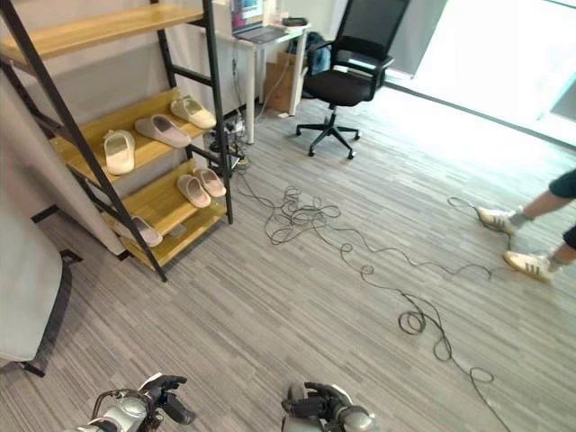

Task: Arrange the slippers neatly on the shoe rack.

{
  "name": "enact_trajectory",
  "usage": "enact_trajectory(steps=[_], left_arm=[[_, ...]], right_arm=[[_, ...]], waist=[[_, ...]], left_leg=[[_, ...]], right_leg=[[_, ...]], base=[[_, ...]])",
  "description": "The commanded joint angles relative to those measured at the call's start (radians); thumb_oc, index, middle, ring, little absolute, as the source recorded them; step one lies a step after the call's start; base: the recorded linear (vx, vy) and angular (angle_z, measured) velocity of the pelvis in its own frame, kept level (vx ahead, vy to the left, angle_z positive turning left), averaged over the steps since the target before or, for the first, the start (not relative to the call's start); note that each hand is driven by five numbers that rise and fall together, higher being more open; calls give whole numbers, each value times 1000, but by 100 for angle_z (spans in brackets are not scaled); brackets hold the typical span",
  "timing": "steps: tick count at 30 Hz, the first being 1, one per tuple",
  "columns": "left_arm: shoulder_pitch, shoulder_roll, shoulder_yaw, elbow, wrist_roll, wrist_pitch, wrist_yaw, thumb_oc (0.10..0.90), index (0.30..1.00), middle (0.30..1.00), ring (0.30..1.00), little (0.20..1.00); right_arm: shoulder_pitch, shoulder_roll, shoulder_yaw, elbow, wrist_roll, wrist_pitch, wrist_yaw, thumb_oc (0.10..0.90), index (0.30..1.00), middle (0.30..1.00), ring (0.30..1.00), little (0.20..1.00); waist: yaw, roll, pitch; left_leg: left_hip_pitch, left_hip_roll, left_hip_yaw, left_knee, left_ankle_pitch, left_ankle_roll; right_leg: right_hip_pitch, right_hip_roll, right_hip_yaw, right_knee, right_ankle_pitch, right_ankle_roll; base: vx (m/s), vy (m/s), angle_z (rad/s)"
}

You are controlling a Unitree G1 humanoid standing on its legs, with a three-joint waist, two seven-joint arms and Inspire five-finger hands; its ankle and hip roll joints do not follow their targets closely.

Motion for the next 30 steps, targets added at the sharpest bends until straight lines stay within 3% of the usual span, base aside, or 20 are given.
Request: enact_trajectory(steps=[1,2,4,5,6,7,8,9,10,12,15,16,17,19,22,24,26,27,29,30], left_arm=[[-33,-2,-18,-15,47,-42,1,800,900,900,900,900],[-16,1,-12,8,45,-38,-2,800,900,900,900,900],[-5,1,-3,12,39,-39,-4,800,900,900,900,900],[22,1,26,31,23,-32,-11,800,900,900,900,900],[22,1,26,30,23,-32,-11,800,900,900,900,900],[22,-2,36,15,-5,-34,-11,800,900,900,900,900],[16,-2,35,-1,-13,-34,-5,800,900,900,900,900],[15,-2,36,-2,-13,-33,-6,800,900,900,900,900],[7,10,38,-22,-20,-35,8,800,900,900,900,900],[2,13,38,-35,-21,-36,17,800,900,900,900,900],[4,15,45,-38,-27,-36,18,800,900,900,900,900],[14,13,41,-29,-17,-37,13,800,900,900,900,900],[15,13,40,-29,-17,-37,13,800,900,900,900,900],[29,13,49,-8,-8,-33,8,800,900,900,900,900],[58,7,65,18,8,-20,1,800,900,900,900,900],[71,10,77,25,12,-14,-1,800,900,900,900,900],[92,20,102,39,15,-9,-7,800,900,900,900,900],[94,32,114,43,8,-7,-7,800,900,900,900,900],[83,52,127,34,-8,-5,-6,800,900,900,900,900],[59,68,138,3,-32,-11,-4,800,900,900,900,900]], right_arm=[[52,-87,-8,60,8,30,19,800,900,900,900,900],[70,-87,-31,91,37,38,31,800,900,900,900,900],[79,-89,-39,103,49,38,36,800,900,900,900,900],[90,-94,-43,134,56,40,38,800,900,900,900,900],[89,-94,-43,134,56,40,39,800,900,900,900,900],[86,-106,-42,139,58,40,35,800,900,900,900,900],[85,-110,-38,138,62,37,29,800,900,900,900,900],[84,-110,-38,138,62,37,29,800,900,900,900,900],[72,-123,-38,126,84,32,18,800,900,900,900,900],[53,-134,-28,113,75,26,8,800,900,900,900,900],[37,-146,-32,95,78,16,-2,800,900,900,900,900],[20,-147,-26,67,82,5,-14,800,900,900,900,900],[21,-147,-26,66,82,5,-14,800,900,900,900,900],[3,-139,1,32,63,-7,-23,800,900,900,900,900],[-11,-123,17,24,41,-8,-35,800,900,900,900,900],[-10,-113,21,24,37,-6,-31,800,900,900,900,900],[3,-86,36,31,17,0,-25,800,900,900,900,900],[14,-61,46,39,5,7,-15,800,900,900,900,900],[24,-37,47,48,5,13,-2,800,900,900,900,900],[32,-13,65,53,-14,19,16,800,900,900,900,900]], waist=[[-39,31,17],[-46,23,5],[-50,28,0],[-44,29,-15],[-47,31,-15],[-30,28,-4],[-23,11,13],[-28,12,12],[-7,-18,34],[9,-26,45],[27,-31,44],[57,-28,43],[56,-31,45],[101,-9,35],[124,-6,25],[134,-5,14],[141,-24,-11],[151,-54,-25],[161,-88,-33],[162,-113,-33]], left_leg=[[-18,52,1,36,-73,-58],[10,65,-33,28,-79,-78],[16,89,-44,32,-88,-90],[-6,143,-76,114,-63,-120],[-8,145,-79,117,-65,-121],[-116,175,-66,295,62,-154],[-187,177,-47,400,108,-145],[-197,177,-54,413,103,-145],[-261,196,40,514,109,-116],[-300,223,117,520,105,-117],[-334,204,153,442,63,-113],[-387,144,156,314,70,-107],[-381,141,156,310,70,-106],[-440,90,171,136,172,-111],[-486,89,301,80,204,-108],[-457,96,316,53,219,-101],[-465,89,308,94,219,-81],[-471,82,294,146,194,-67],[-461,76,294,185,152,-49],[-431,60,285,193,109,-29]], right_leg=[[72,13,21,30,25,42],[77,39,60,80,39,29],[85,54,58,96,34,21],[113,83,54,95,11,-8],[113,84,50,95,10,-9],[165,81,4,84,-15,-42],[195,71,-18,74,-22,-62],[194,71,-24,73,-22,-62],[261,69,-58,39,-40,-89],[306,67,-87,20,-57,-96],[339,65,-109,14,-83,-95],[370,85,-121,8,-103,-92],[376,82,-122,7,-106,-91],[433,130,-125,-13,-146,-95],[492,151,-119,-19,-187,-103],[504,154,-111,-18,-192,-102],[520,148,-114,-7,-205,-97],[523,128,-117,30,-213,-82],[513,110,-125,106,-209,-60],[467,95,-143,238,-135,-1]], base=[[395,-332,93],[265,-298,93],[274,-332,116],[220,-274,93],[322,-444,74],[136,-275,51],[128,-269,66],[126,-334,79],[153,-289,83],[211,-224,80],[243,-49,19],[227,-16,6],[319,-16,8],[370,17,12],[397,97,2],[326,123,-13],[386,144,-13],[359,150,-4],[402,165,-5],[326,147,15]])
